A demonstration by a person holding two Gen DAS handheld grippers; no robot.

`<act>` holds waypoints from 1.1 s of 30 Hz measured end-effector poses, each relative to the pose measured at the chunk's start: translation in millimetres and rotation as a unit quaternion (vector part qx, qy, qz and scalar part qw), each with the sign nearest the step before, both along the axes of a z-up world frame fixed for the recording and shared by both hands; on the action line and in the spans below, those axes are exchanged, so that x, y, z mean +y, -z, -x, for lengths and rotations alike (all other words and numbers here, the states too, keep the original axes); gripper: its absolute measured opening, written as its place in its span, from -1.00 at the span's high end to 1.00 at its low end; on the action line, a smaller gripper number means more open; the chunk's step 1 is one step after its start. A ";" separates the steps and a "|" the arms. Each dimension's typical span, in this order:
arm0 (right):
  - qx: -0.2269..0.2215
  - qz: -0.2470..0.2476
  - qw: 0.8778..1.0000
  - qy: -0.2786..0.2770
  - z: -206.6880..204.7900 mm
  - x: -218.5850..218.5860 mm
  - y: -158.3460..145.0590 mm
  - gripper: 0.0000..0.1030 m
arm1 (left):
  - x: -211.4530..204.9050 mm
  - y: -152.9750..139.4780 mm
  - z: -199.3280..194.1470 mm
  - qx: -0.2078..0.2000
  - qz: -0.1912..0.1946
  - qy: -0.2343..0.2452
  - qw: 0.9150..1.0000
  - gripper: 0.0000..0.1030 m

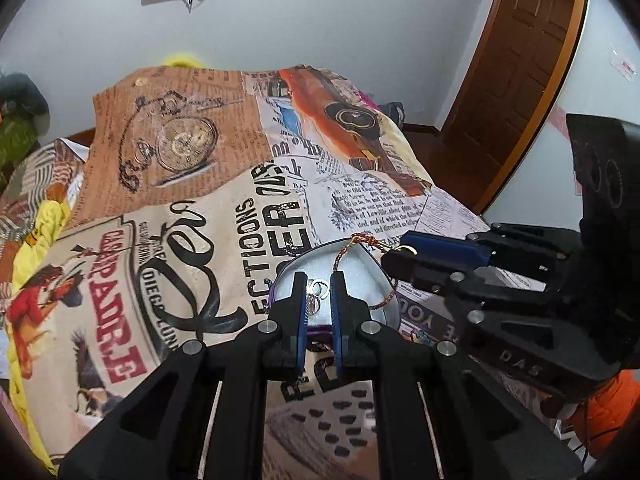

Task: Organize jewelry
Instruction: 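Carry the small ring into the tin with the left tool and release it, then withdraw the left tool and grasp the red-string beaded bracelet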

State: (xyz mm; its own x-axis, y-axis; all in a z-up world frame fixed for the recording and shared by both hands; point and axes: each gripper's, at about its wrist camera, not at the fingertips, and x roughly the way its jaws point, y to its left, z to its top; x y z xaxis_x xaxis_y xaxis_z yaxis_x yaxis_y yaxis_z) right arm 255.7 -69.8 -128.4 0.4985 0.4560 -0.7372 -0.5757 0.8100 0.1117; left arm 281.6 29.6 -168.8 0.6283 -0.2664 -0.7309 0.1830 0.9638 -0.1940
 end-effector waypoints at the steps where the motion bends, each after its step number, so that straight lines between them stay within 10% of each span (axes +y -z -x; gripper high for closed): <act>1: 0.002 0.000 1.000 0.000 -1.9 0.5 2.3 0.68 | 0.0 3.4 -2.9 0.003 0.001 0.001 1.000 0.83; 33: 0.015 0.003 1.000 -0.004 -7.8 3.0 5.2 0.54 | -0.4 6.5 -4.8 0.013 -0.006 0.000 1.000 0.83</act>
State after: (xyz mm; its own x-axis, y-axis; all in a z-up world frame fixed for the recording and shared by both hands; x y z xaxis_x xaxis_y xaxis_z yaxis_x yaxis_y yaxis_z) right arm 263.6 -66.8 -133.6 0.4724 0.4555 -0.7546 -0.5793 0.8057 0.1237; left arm 286.4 29.2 -175.3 0.6093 -0.2578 -0.7499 0.1775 0.9660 -0.1879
